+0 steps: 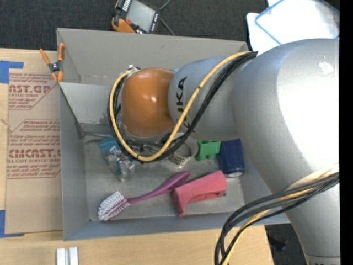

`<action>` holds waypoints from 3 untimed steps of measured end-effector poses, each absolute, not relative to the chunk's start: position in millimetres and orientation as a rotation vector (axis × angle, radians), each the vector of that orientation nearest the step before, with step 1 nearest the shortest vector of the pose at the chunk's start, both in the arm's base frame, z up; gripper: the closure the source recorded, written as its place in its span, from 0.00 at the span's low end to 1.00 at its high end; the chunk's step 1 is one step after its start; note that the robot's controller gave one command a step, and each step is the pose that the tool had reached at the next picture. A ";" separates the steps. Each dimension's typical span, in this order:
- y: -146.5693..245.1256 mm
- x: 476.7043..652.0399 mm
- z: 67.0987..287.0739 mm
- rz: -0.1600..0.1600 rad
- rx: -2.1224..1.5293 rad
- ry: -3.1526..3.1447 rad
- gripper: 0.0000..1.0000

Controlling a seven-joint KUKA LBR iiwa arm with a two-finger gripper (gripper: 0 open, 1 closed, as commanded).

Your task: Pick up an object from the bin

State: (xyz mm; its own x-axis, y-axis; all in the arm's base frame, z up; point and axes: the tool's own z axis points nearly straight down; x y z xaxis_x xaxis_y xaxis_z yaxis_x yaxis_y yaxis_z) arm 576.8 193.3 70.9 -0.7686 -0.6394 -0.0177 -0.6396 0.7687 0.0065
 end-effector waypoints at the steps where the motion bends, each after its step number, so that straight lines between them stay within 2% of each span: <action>1: 230.8 546.0 70.2 0.025 -0.869 3.003 1.00; 2: 230.8 546.0 70.1 0.025 -0.869 3.003 1.00; 3: 229.3 527.3 71.3 0.022 -1.310 2.826 1.00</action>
Offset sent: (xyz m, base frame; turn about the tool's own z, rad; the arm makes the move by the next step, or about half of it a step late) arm 0.0000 0.0000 0.0000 0.0000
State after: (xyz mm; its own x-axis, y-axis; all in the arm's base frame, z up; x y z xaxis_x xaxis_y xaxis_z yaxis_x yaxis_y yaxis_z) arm 527.3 229.3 71.3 -0.6459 -0.7628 -0.0298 -0.7632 0.6462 0.0018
